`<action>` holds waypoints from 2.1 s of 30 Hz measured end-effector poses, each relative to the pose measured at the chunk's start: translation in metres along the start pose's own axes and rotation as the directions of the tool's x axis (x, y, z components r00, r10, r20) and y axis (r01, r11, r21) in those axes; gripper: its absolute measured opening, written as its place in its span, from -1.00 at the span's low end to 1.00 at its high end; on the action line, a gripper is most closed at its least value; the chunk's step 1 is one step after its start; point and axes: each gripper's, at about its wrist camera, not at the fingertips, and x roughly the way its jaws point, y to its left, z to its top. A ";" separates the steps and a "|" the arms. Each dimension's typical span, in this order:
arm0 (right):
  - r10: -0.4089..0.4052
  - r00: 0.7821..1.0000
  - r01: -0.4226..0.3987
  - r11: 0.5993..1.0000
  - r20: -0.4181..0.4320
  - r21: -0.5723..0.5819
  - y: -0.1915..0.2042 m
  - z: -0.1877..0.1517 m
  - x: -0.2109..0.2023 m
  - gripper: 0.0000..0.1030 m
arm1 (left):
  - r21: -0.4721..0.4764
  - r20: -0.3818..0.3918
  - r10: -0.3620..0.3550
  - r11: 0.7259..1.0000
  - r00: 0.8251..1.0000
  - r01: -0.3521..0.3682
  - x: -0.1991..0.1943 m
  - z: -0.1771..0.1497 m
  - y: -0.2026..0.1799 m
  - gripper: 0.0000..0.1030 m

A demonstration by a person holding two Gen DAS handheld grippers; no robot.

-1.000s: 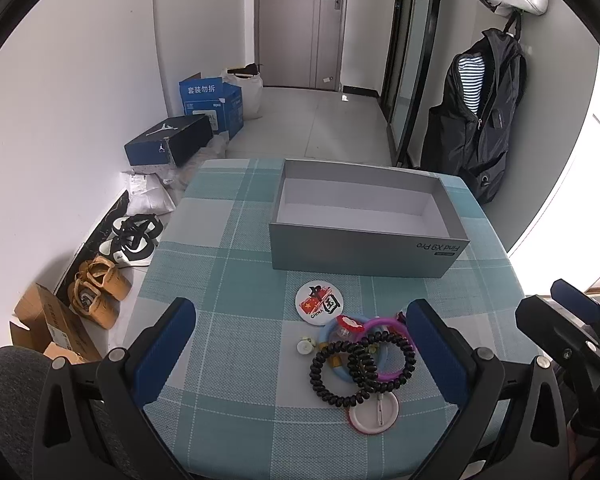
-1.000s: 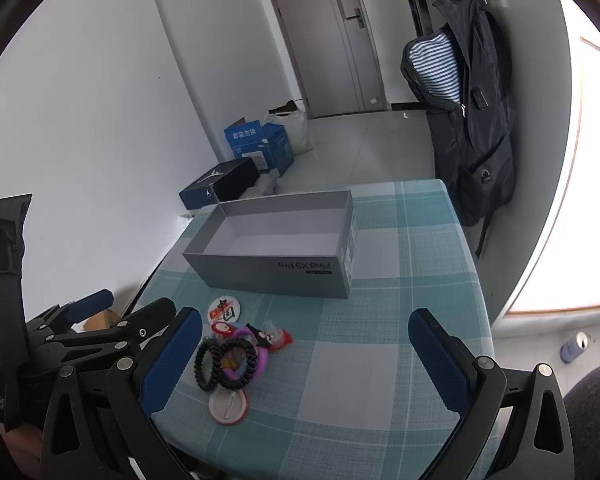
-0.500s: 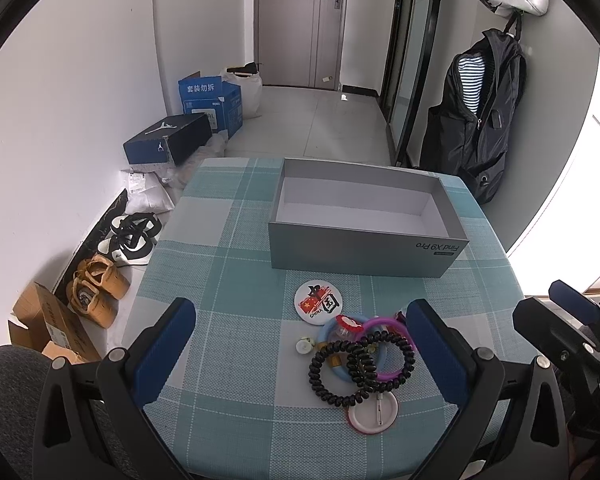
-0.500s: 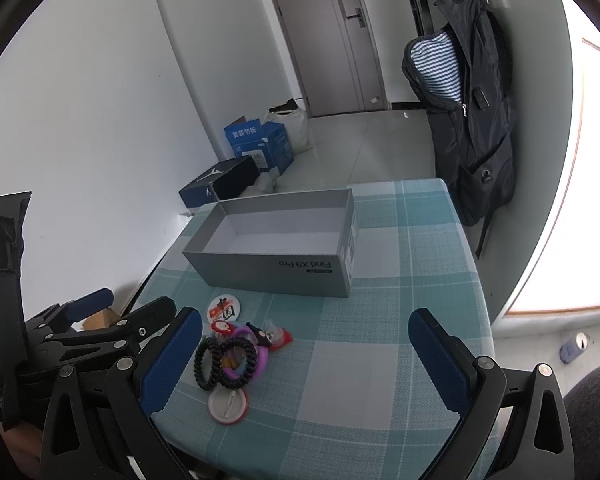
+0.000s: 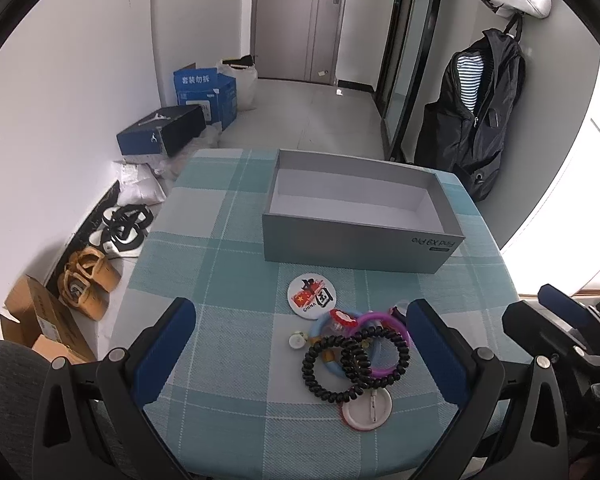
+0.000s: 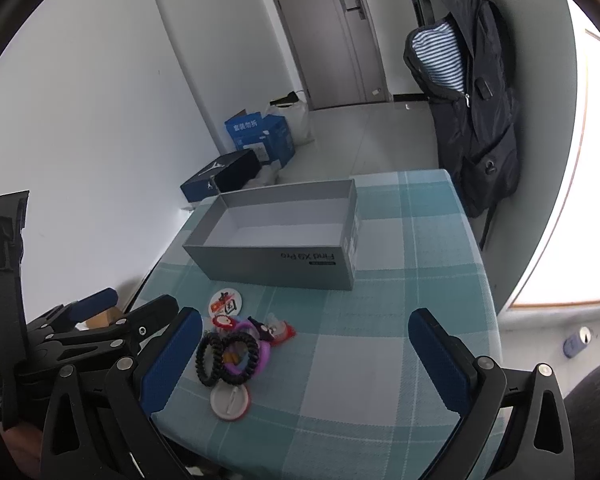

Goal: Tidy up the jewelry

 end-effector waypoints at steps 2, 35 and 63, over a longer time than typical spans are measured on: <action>0.009 1.000 -0.009 1.000 -0.013 0.000 0.000 -0.001 0.003 1.00 | -0.014 -0.011 -0.011 1.000 1.000 0.011 0.002 0.005 0.014 0.98; -0.066 0.937 -0.101 0.889 -0.343 -0.447 0.098 -0.072 0.078 0.22 | -0.325 -0.143 -0.071 0.945 0.987 0.021 0.022 0.002 0.115 0.98; 0.074 0.933 -0.181 0.942 -0.351 -0.284 0.058 -0.050 0.040 -0.19 | -0.156 -0.227 -0.096 0.986 0.969 0.061 0.043 0.017 0.076 0.98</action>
